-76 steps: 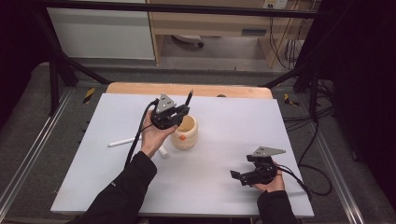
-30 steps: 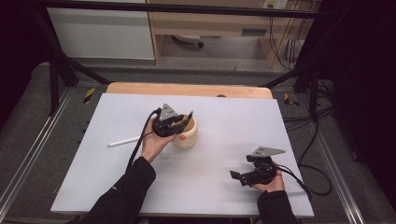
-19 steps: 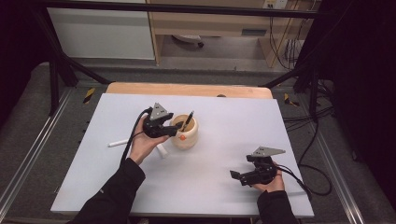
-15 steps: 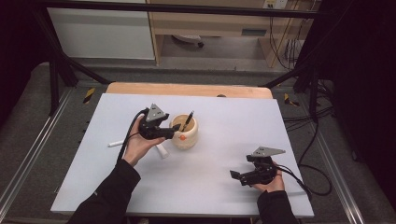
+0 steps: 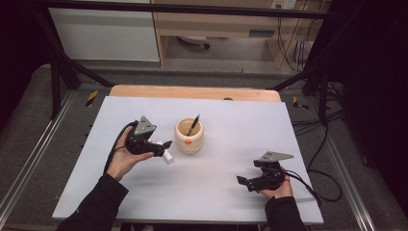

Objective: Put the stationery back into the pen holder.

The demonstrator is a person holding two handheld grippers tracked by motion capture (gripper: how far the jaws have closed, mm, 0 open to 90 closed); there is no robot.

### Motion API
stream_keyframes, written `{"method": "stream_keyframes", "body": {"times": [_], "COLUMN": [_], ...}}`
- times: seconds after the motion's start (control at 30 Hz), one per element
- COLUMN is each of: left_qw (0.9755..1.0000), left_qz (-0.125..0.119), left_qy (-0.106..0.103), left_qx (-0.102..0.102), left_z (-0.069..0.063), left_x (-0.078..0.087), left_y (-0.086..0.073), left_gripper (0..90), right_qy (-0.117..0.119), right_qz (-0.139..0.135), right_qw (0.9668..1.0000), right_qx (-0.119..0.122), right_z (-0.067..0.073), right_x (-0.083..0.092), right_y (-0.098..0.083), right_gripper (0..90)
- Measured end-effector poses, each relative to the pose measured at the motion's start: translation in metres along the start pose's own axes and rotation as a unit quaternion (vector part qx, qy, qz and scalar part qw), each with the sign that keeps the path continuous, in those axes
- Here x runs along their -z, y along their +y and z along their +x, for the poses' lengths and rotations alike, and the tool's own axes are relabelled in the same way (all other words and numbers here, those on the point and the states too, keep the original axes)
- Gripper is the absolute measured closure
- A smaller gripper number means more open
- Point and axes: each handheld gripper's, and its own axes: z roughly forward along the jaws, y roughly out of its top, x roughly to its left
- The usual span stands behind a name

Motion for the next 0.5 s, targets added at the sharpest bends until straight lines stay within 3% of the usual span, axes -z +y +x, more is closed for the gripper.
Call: {"method": "stream_keyframes", "body": {"times": [0.2,0.5], "left_qw": [0.9997,0.9993], "left_qz": [0.022,0.029], "left_qy": [0.002,0.007], "left_qx": [0.013,0.024], "left_z": [0.005,0.008], "left_x": [0.007,0.02], "left_y": [-0.027,-0.063], "left_gripper": [12.1,10.5], "right_qy": [-0.001,-0.011], "right_qz": [0.0,0.014], "right_qw": [1.0,0.9998], "right_qx": [0.0,0.006], "right_z": [0.001,0.007], "right_x": [0.0,-0.004], "right_y": [0.0,0.003], "right_gripper": [0.4,0.5]}}
